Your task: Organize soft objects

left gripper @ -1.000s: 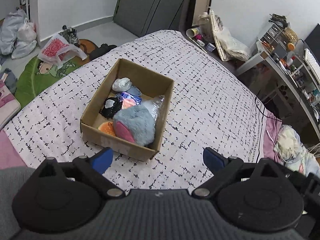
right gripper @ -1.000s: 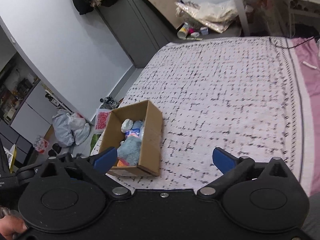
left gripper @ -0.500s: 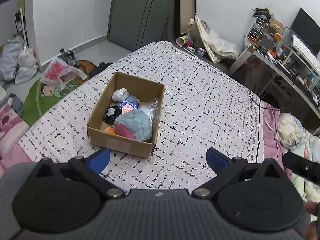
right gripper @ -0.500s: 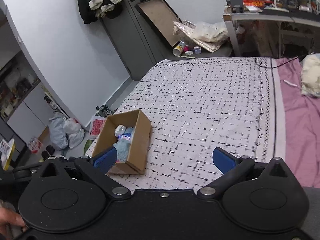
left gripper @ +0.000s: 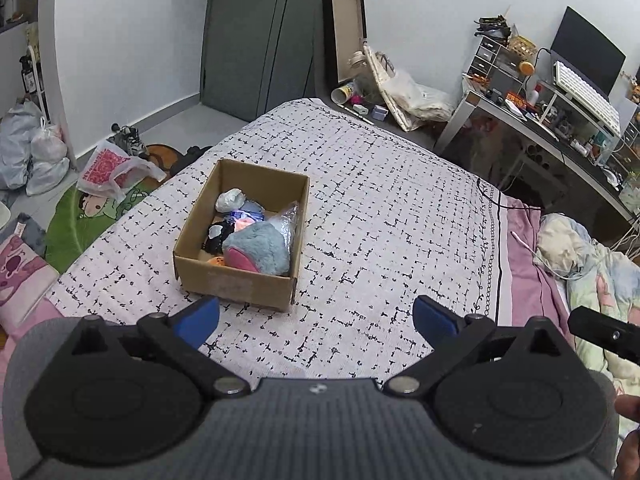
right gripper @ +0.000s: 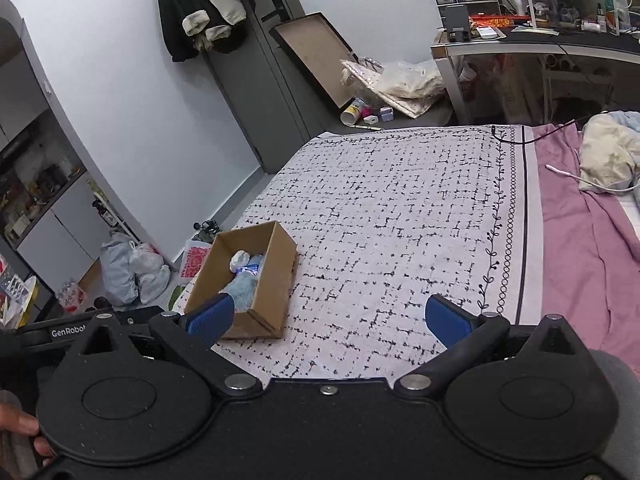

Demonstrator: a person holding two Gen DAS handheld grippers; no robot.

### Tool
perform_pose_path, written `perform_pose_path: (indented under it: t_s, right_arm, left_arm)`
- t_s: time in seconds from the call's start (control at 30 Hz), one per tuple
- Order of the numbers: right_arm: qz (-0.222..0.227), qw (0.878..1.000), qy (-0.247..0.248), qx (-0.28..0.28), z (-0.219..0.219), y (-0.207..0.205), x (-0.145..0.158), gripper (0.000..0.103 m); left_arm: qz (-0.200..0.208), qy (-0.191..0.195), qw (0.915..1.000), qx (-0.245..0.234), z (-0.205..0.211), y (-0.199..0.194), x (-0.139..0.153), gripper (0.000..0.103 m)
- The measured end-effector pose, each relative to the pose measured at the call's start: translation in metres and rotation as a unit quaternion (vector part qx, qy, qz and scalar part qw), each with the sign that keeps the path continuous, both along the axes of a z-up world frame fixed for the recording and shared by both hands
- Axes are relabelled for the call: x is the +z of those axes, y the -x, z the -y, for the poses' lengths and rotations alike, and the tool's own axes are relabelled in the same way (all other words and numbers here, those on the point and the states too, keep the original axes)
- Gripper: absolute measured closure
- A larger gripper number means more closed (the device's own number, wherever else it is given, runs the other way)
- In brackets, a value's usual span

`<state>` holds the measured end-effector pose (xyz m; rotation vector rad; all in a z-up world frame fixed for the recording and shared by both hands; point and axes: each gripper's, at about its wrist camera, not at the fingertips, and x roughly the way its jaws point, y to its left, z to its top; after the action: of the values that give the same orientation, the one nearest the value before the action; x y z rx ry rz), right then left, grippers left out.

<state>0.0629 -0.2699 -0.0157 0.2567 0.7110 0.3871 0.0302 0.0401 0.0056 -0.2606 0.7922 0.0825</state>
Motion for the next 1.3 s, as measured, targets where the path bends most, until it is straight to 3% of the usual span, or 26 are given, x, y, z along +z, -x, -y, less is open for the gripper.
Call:
perform_pose_path:
  t_s: [1.3]
  right_arm:
    - [0.006,0.999,0.017,0.042,-0.016,0.032,0.005,0.0]
  left_arm:
    - [0.01,-0.049,0.9986,-0.016,0.01,0.026,0.008,0.001]
